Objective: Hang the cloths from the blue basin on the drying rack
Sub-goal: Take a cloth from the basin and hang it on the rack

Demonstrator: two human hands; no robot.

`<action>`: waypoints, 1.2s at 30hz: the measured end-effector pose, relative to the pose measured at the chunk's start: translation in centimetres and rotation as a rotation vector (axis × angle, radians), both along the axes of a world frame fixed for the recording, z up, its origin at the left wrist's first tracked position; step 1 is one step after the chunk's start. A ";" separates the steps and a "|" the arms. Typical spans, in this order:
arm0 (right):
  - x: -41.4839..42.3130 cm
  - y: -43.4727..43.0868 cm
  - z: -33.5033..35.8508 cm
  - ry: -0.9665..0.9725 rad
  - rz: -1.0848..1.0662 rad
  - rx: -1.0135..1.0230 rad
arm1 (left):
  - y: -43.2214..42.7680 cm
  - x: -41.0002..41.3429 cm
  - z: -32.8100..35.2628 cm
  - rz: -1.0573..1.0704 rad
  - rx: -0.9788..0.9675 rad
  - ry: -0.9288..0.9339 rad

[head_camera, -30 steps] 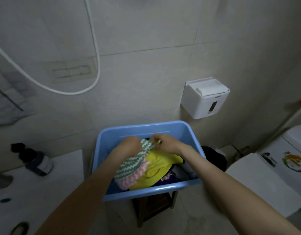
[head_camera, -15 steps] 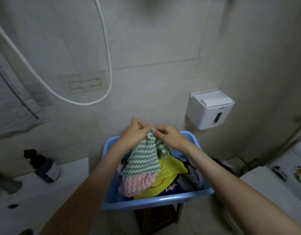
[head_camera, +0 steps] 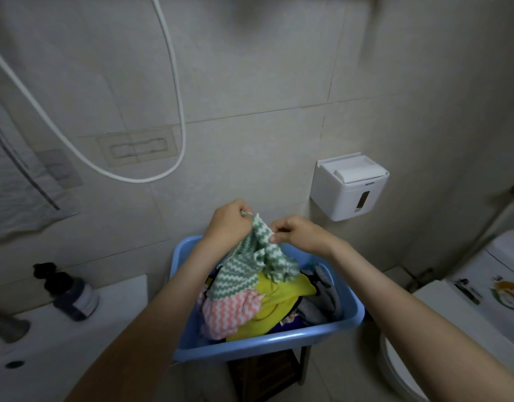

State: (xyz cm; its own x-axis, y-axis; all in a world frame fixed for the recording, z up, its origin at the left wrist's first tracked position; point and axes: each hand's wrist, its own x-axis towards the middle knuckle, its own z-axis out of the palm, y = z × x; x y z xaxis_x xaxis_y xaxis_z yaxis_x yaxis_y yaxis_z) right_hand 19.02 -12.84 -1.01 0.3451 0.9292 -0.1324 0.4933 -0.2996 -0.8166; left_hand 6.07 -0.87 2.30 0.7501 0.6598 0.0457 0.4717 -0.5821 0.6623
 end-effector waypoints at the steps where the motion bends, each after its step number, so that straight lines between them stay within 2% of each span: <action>1: 0.0 -0.1 -0.1 -0.017 -0.004 -0.026 | -0.2 0.1 0.2 0.016 0.006 -0.011; 6: -0.1 -0.9 1.0 0.016 -0.055 0.034 | -0.3 0.1 1.2 0.041 0.031 -0.060; 10: 0.1 -1.3 2.0 0.123 -0.183 0.234 | -0.1 -0.1 1.8 0.008 0.061 -0.089; 13: 0.5 -1.2 2.7 0.181 -0.255 0.369 | 0.5 -0.1 1.7 -0.018 0.130 -0.035; 17: 1.0 -1.4 3.5 0.058 -0.332 0.471 | 0.7 -0.3 1.7 -0.003 0.124 0.001; 21: 2.0 -2.0 3.4 -0.096 -0.352 0.364 | 0.0 -0.7 2.2 0.066 0.037 -0.099; 24: 2.2 -2.6 2.6 -0.186 -0.305 0.089 | -0.5 -0.4 2.6 0.077 0.004 -0.151; 26: 1.5 -2.8 2.2 -0.138 -0.235 -0.055 | -0.8 -0.1 2.8 0.047 0.002 -0.165; 31: -1.8 -2.1 2.8 0.275 -0.166 0.127 | -1.8 1.4 2.9 -0.076 0.016 -0.174; 33: -2.3 -2.0 3.3 0.311 -0.177 0.208 | -2.1 1.9 3.0 -0.117 -0.028 -0.189; 36: -2.1 -2.6 3.8 0.214 -0.243 0.262 | -2.7 2.7 3.3 -0.212 -0.112 -0.194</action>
